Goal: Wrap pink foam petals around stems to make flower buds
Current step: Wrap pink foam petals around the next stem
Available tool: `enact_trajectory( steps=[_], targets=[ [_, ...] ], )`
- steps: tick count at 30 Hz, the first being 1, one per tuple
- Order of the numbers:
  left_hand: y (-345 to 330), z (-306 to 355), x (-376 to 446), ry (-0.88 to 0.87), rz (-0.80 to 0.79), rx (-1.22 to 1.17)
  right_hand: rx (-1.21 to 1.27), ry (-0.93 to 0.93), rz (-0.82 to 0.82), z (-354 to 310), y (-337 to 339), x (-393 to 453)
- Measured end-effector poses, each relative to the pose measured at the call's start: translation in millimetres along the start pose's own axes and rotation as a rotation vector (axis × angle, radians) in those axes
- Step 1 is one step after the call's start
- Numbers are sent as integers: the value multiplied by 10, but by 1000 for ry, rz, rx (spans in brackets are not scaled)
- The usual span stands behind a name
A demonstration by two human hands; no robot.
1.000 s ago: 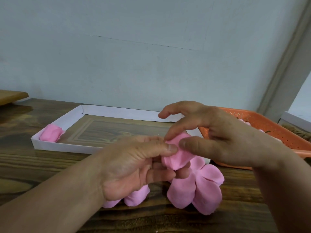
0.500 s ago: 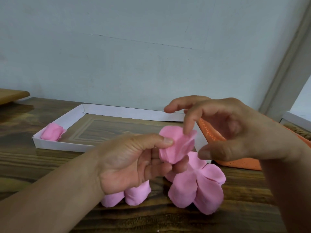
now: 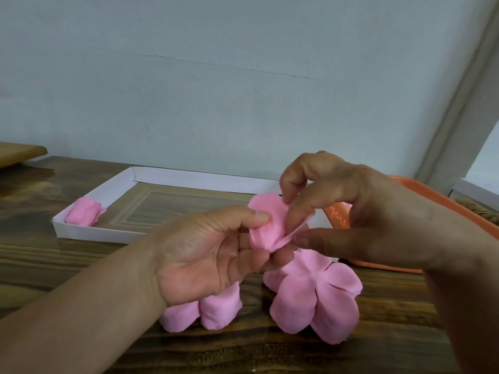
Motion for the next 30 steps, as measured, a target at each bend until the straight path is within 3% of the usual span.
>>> enact_trajectory(
  steps=[15,24,30],
  targets=[
    [-73,-20,-51,15,-31,-56,85,-28,-15,-85,11,7],
    [46,-41,-27,5,-133,-47,152,-83,20,-6,-49,27],
    [11,-38,-21,-15,-82,19,161,-120,27,-19,-60,37]
  ],
)
Point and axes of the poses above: each hand's wrist, its own x-axis towards the middle knuckle, its own y-axis out of the back of the hand, z = x × y, the point moved 1 cm from there along x, towards the middle knuckle, and after that the axes turned 6 degrees about x, right-handed, at the moved point
